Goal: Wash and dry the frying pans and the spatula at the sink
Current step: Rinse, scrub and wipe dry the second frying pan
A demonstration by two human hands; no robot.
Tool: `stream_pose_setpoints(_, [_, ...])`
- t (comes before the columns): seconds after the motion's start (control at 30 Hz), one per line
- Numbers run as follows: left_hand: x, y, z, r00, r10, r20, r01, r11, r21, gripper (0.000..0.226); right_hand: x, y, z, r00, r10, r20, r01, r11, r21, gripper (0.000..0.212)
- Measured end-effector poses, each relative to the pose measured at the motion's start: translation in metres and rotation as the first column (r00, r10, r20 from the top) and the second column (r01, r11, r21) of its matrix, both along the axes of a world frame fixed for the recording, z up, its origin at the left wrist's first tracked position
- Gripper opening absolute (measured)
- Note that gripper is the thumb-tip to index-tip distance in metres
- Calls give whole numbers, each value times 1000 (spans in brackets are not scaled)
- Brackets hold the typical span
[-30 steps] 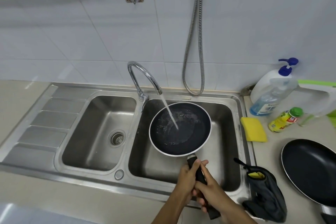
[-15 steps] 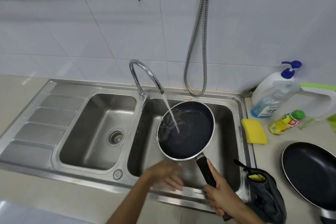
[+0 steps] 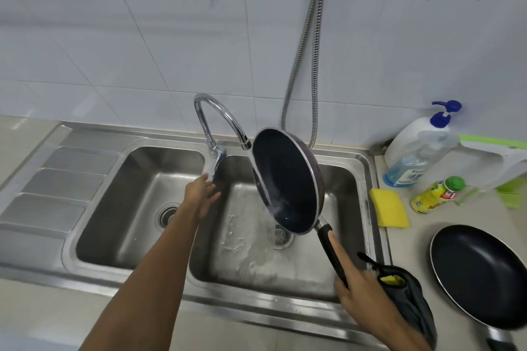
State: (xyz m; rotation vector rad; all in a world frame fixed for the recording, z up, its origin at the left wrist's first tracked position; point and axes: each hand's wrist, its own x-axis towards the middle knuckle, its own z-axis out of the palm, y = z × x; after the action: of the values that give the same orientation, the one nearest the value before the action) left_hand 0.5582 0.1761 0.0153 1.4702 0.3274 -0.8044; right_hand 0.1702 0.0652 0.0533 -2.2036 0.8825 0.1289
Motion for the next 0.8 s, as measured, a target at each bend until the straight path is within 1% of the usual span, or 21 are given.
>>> stream_pose_setpoints(0.13, [7, -8, -1, 991, 121, -54, -125, 988, -91, 49, -4, -3, 8, 996, 59, -69, -73, 972, -224, 99])
stream_pose_setpoints(0.17, [9, -11, 0, 988, 140, -65, -147, 983, -107, 49, -4, -3, 11, 995, 59, -83, -79, 962, -260, 100])
stream_pose_setpoints(0.3, [14, -15, 4, 985, 155, -72, -161, 983, -84, 49, 0, -3, 20, 987, 38, -159, -90, 938, -334, 104])
stream_pose_setpoints(0.37, [15, -15, 6, 982, 167, -88, -174, 981, -82, 48, 1, -4, 18, 990, 20, -141, -68, 936, -346, 105])
stream_pose_setpoints(0.43, [15, -15, 8, 974, 198, -106, -208, 975, -84, 45, 0, -3, 13, 992, 9, -123, -49, 945, -323, 104])
stream_pose_setpoints(0.5, [13, -21, 15, 969, 234, -80, -239, 969, -61, 34, 0, -3, 8, 994, -3, -110, -31, 950, -310, 101])
stream_pose_setpoints(0.53, [13, -25, 20, 967, 248, -58, -252, 965, -68, 33, 1, -3, 7, 995, -11, -99, -20, 954, -299, 99])
stream_pose_setpoints(0.57, [15, -29, 23, 966, 256, -39, -259, 962, -92, 38, 1, -4, 5, 996, -19, -87, -7, 957, -291, 97])
stream_pose_setpoints(0.63, [20, -40, 38, 977, 212, -11, -210, 962, -173, 49, 1, -4, 1, 997, -35, -72, 13, 960, -281, 93])
stream_pose_setpoints(0.7, [28, -54, 54, 993, 114, -1, -111, 962, -251, 47, -1, -4, -5, 997, -41, -73, 20, 962, -271, 90])
stream_pose_setpoints(0.73, [31, -60, 61, 997, 71, 8, -66, 963, -263, 47, -3, -5, -8, 996, -45, -75, 24, 964, -266, 90])
stream_pose_setpoints(0.8, [38, -68, 70, 999, -2, 51, 13, 974, -226, 47, -4, -6, -9, 995, -64, -77, 43, 967, -253, 91])
